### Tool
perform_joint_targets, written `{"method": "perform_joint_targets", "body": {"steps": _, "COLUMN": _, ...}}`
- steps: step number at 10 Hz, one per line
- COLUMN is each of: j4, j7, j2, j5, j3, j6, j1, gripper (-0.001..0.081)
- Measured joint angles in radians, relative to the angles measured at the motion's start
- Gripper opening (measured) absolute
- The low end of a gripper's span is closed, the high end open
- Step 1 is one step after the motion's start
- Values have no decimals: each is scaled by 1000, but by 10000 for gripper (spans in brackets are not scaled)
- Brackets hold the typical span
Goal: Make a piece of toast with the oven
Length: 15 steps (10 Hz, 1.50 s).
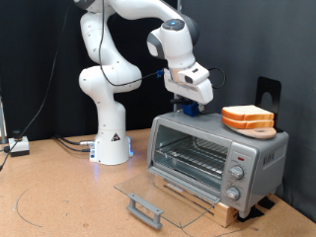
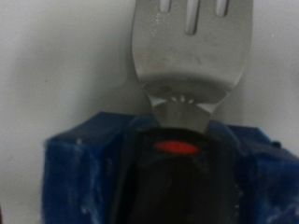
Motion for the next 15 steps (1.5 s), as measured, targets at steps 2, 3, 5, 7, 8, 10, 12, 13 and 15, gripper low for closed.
{"method": "perform_joint_targets", "body": {"steps": 2, "j4": -1, "j7": 0, "j2": 6, "j5": 0, "j3": 9, "j6": 4, "j1": 0, "gripper": 807}}
{"method": "perform_joint_targets", "body": {"steps": 3, "j4": -1, "j7": 0, "j2": 9, "j5": 1, "j3": 12, "j6": 5, "j1": 0, "gripper": 807}}
{"method": "perform_joint_targets", "body": {"steps": 5, "j4": -2, "j7": 0, "j2": 11, "j5": 6, "j3": 17, "j6": 5, "j1": 1, "gripper": 807}}
{"method": "perform_joint_targets", "body": {"steps": 7, "j4": -4, "j7": 0, "j2": 11, "j5": 9, "j3": 22, "j6": 11, "j1": 2, "gripper": 807}}
{"method": "perform_joint_targets", "body": {"steps": 8, "j4": -4, "j7": 0, "j2": 12, "j5": 9, "j3": 24, "j6": 15, "j1": 2, "gripper": 807}}
{"method": "perform_joint_targets", "body": {"steps": 10, "j4": -4, "j7": 0, "j2": 14, "j5": 9, "j3": 24, "j6": 21, "j1": 2, "gripper": 544}}
{"method": "perform_joint_targets", "body": {"steps": 12, "j4": -4, "j7": 0, "j2": 23, "j5": 9, "j3": 24, "j6": 24, "j1": -1, "gripper": 397}}
{"method": "perform_joint_targets", "body": {"steps": 13, "j4": -4, "j7": 0, "j2": 29, "j5": 9, "j3": 24, "j6": 24, "j1": -3, "gripper": 397}}
{"method": "perform_joint_targets", "body": {"steps": 15, "j4": -2, "j7": 1, "j2": 29, "j5": 14, "j3": 17, "j6": 25, "j1": -6, "gripper": 397}}
